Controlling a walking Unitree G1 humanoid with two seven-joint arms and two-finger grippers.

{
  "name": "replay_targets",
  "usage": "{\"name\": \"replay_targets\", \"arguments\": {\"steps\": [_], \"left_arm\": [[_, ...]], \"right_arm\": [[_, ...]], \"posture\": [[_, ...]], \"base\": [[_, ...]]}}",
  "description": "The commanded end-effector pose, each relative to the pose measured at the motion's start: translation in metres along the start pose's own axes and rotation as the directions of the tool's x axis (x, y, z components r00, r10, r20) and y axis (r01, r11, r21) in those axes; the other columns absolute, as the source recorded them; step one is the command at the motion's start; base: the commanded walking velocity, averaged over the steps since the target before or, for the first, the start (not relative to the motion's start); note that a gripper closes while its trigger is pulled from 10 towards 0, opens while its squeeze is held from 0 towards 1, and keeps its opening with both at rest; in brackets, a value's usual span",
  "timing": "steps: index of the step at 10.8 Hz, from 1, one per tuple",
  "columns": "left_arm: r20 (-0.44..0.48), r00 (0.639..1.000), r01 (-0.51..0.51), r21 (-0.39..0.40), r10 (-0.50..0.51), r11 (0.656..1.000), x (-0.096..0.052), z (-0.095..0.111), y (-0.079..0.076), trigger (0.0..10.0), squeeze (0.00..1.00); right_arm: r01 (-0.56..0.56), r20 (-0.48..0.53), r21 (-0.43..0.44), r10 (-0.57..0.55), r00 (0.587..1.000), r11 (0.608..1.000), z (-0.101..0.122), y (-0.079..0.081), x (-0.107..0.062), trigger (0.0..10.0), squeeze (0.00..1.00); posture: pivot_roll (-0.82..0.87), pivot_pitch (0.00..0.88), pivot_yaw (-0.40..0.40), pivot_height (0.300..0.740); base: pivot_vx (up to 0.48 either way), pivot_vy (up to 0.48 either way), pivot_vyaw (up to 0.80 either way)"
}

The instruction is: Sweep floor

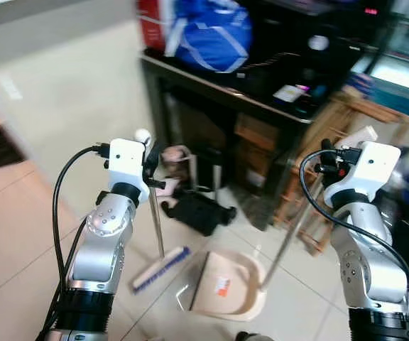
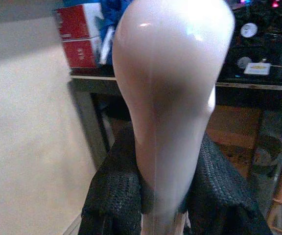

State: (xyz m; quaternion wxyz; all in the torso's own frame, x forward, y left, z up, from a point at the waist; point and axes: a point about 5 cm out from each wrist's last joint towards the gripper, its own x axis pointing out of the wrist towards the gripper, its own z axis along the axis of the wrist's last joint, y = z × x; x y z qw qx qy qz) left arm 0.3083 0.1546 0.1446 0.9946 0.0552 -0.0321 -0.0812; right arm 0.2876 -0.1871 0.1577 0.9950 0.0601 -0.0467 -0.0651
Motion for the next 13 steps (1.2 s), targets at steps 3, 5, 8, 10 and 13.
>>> {"name": "replay_targets", "arguments": {"steps": [3,5,8,10,13], "left_arm": [[-0.035,0.999,0.012,0.081,-0.010,0.997,-0.006,-0.004,0.001,10.0,0.00],[-0.017,1.000,0.014,0.054,-0.013,0.998,-0.008,-0.002,0.001,10.0,0.00],[-0.014,1.000,0.010,0.084,-0.009,0.996,-0.012,-0.003,0.000,10.0,0.00],[-0.008,1.000,0.006,0.091,-0.005,0.996,-0.013,-0.003,0.000,10.0,0.00],[-0.011,1.000,0.012,0.086,-0.011,0.996,-0.015,-0.003,-0.001,10.0,0.00]], "right_arm": [[-0.031,-0.008,-0.047,0.031,1.000,0.998,0.002,0.008,-0.001,10.0,0.00],[-0.035,-0.041,-0.084,0.031,0.999,0.996,-0.003,0.008,-0.004,10.0,0.00],[-0.033,-0.056,-0.091,0.028,0.998,0.995,-0.005,0.008,-0.009,10.0,0.00],[-0.030,-0.058,-0.103,0.024,0.998,0.994,-0.005,0.006,-0.010,10.0,0.00],[-0.042,-0.070,-0.122,0.033,0.997,0.992,-0.006,0.005,-0.013,10.0,0.00]], "posture": [[0.03,0.000,0.048,0.740],[0.03,0.000,0.047,0.740],[0.03,0.000,0.048,0.740],[0.03,0.000,0.048,0.740],[0.03,0.000,0.045,0.740]], "base": [[0.000,0.000,-0.80],[0.000,0.000,-0.80],[0.000,0.000,-0.80],[0.000,0.000,-0.80],[0.000,0.000,-0.80]]}}
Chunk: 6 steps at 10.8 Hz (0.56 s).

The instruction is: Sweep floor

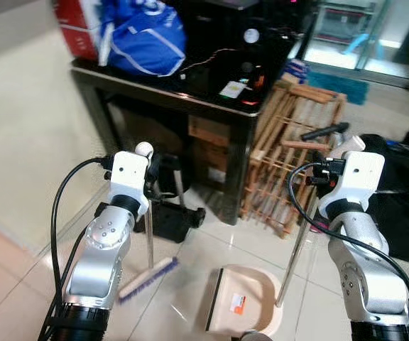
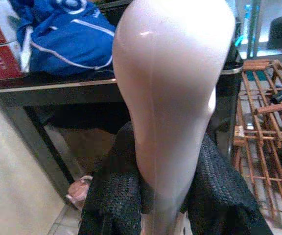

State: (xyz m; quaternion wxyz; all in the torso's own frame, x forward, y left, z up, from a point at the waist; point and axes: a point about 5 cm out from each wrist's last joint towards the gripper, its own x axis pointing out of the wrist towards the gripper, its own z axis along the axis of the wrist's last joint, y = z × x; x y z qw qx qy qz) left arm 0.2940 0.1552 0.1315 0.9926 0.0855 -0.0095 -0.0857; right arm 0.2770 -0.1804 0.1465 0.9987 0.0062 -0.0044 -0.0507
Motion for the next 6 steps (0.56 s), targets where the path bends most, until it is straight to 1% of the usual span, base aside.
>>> {"name": "replay_targets", "arguments": {"steps": [1,4,6], "left_arm": [[0.040,0.999,-0.008,0.026,0.007,1.000,-0.0008,0.0092,0.0030,10.0,0.00],[0.042,0.999,-0.018,0.011,0.018,1.000,-0.0018,0.0101,0.0048,10.0,0.00],[0.036,0.999,-0.028,-0.029,0.029,0.999,-0.0019,0.0107,0.0079,10.0,0.00]], "right_arm": [[-0.010,0.012,-0.014,0.010,1.000,1.000,0.0057,0.0015,-0.0006,10.0,0.00],[-0.022,0.005,-0.023,0.022,1.000,0.999,0.0058,0.0030,0.0000,10.0,0.00],[-0.022,-0.011,-0.034,0.021,1.000,0.999,0.0040,0.0024,-0.0002,10.0,0.00]], "posture": [[0.03,0.000,0.044,0.740],[0.03,0.000,0.039,0.740],[0.03,0.000,0.037,0.740]], "base": [[0.000,0.000,-0.80],[0.000,0.000,-0.80],[0.000,0.000,-0.80]]}}
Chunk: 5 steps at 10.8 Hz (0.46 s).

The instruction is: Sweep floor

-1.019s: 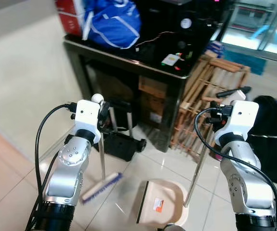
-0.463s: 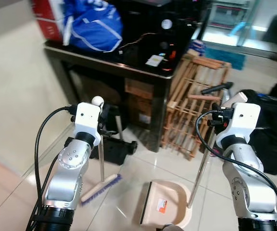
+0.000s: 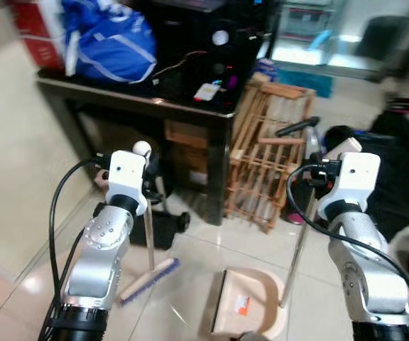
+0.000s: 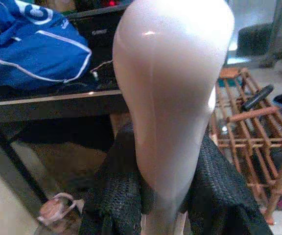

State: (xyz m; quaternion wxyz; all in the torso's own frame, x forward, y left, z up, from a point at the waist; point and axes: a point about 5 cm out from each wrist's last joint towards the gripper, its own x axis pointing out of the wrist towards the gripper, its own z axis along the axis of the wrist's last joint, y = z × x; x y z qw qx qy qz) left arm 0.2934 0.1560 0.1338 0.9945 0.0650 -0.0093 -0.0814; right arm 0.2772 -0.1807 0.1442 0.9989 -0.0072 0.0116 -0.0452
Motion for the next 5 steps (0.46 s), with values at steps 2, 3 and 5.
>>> {"name": "replay_targets", "arguments": {"steps": [2,3,5], "left_arm": [[0.025,0.999,-0.027,-0.044,0.028,0.999,-0.0001,0.0099,0.0074,10.0,0.00],[0.030,0.999,-0.010,-0.071,0.013,0.997,-0.0006,0.0116,0.0065,10.0,0.00],[0.022,1.000,-0.017,-0.094,0.019,0.995,-0.0011,0.0110,0.0075,10.0,0.00]], "right_arm": [[0.001,0.016,-0.007,-0.001,1.000,1.000,0.0062,0.0017,-0.0011,10.0,0.00],[-0.004,0.014,-0.013,0.004,1.000,1.000,0.0062,0.0024,-0.0002,10.0,0.00],[0.010,0.015,-0.018,-0.009,1.000,1.000,0.0088,-0.0009,0.0027,10.0,0.00]], "posture": [[0.04,0.000,0.035,0.740],[0.04,0.000,0.037,0.740],[0.04,0.000,0.032,0.740]], "base": [[0.000,0.000,-0.80],[0.000,0.000,-0.80],[0.000,0.000,-0.80]]}}
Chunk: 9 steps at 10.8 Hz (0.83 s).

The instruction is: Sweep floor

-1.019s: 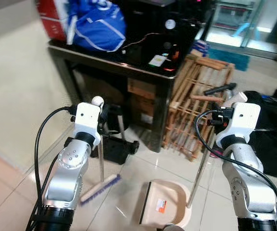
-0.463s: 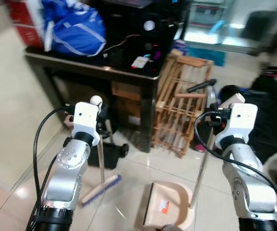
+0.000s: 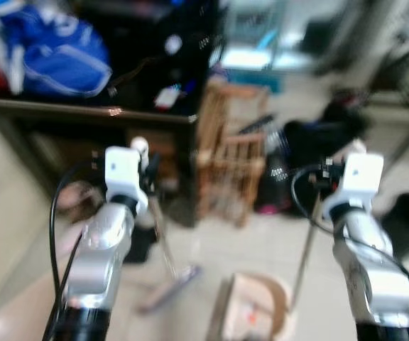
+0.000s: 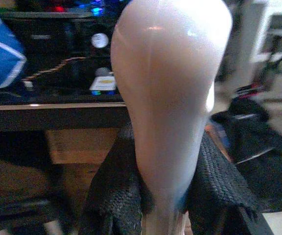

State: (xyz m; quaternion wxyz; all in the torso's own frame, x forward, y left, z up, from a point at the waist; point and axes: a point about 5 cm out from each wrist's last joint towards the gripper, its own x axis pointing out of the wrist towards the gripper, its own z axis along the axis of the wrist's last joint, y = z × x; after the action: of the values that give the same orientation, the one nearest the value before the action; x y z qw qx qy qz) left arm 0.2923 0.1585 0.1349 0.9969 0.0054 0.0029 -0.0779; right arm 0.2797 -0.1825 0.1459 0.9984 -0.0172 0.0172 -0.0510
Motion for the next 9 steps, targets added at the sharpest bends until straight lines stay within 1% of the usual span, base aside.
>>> {"name": "replay_targets", "arguments": {"steps": [1,2,3,4,5,6,7,9], "left_arm": [[0.036,0.999,-0.025,0.028,0.024,0.999,0.000,0.011,0.006,10.0,0.00],[0.036,0.999,-0.031,0.058,0.029,0.998,-0.001,0.010,0.007,10.0,0.00],[0.041,0.999,-0.024,0.121,0.019,0.992,0.000,0.008,0.005,10.0,0.00],[0.025,0.999,-0.032,0.120,0.029,0.992,0.001,0.005,0.005,10.0,0.00],[0.057,0.998,-0.023,0.137,0.015,0.990,0.003,0.009,0.002,10.0,0.00],[0.066,0.998,-0.031,0.146,0.021,0.989,0.003,0.010,0.001,10.0,0.00],[0.046,0.999,-0.004,0.112,-0.001,0.994,0.003,0.008,-0.002,10.0,0.00],[0.058,0.998,0.000,0.114,-0.007,0.994,0.001,0.009,0.000,10.0,0.00]], "right_arm": [[-0.003,0.023,-0.001,0.003,1.000,1.000,0.007,0.001,0.000,10.0,0.00],[-0.004,0.020,-0.004,0.004,1.000,1.000,0.007,0.001,0.000,10.0,0.00],[0.005,0.015,-0.007,-0.005,1.000,1.000,0.006,0.001,-0.001,10.0,0.00],[0.028,0.005,-0.005,-0.028,1.000,1.000,0.005,-0.002,-0.002,10.0,0.00],[0.034,0.005,-0.004,-0.034,0.999,0.999,0.005,-0.003,-0.003,10.0,0.00],[0.040,0.010,-0.007,-0.040,0.999,0.999,0.006,-0.004,-0.004,10.0,0.00],[0.066,0.016,-0.018,-0.066,0.998,0.998,0.007,-0.007,-0.004,10.0,0.00],[0.110,0.028,-0.029,-0.109,0.994,0.993,0.010,-0.013,-0.003,10.0,0.00]], "posture": [[0.04,0.000,0.031,0.740],[0.04,0.000,0.033,0.740],[0.03,0.000,0.040,0.740],[0.03,0.000,0.042,0.740],[0.03,0.000,0.042,0.740],[0.03,0.000,0.040,0.740],[0.02,0.000,0.039,0.740],[0.02,0.000,0.040,0.740]], "base": [[0.000,0.000,-0.80],[0.000,0.000,-0.80],[0.000,0.000,-0.80],[0.000,0.000,-0.80],[0.000,0.000,-0.80],[0.000,0.000,-0.80],[0.000,0.000,-0.80],[0.000,0.000,-0.80]]}}
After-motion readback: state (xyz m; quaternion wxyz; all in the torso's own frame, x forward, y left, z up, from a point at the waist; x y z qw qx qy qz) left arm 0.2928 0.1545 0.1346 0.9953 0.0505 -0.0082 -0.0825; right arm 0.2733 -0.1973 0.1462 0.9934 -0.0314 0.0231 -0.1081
